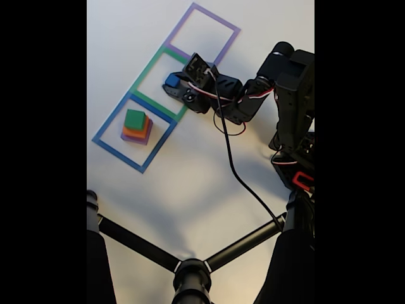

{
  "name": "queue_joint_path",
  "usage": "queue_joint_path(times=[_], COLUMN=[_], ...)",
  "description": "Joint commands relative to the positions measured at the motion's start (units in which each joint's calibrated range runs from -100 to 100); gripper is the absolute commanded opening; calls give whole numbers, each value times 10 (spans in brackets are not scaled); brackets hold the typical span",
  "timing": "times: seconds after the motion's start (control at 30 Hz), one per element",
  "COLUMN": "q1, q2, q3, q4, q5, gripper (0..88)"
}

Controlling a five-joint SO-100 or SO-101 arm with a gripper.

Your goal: Tower of hanoi

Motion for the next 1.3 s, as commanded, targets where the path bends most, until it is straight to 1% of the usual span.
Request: queue_joint_path(times=[0.0, 0.2, 0.27, 0.33, 0.47, 0.63, 0.73, 0.83, 0.93, 1.0, 1.1, 1.27], q1=[-4, -5, -5, -5, -9, -11, -10, -11, -14, -18, -31, -57], q2=[-27, -49, -77, -123, -246, -401, -475, -535, -559, -563, -568, -569], q3=[-5, -3, -2, -2, -12, -69, -136, -205, -322, -397, -491, -608], q4=[4, 17, 45, 100, 249, 503, 674, 822, 999, 1097, 1209, 1330], q5=[9, 9, 9, 9, 9, 9, 9, 9, 9, 9, 9, 9], gripper=[25, 26, 29, 30, 31, 32, 32, 32, 31, 31, 31, 30])
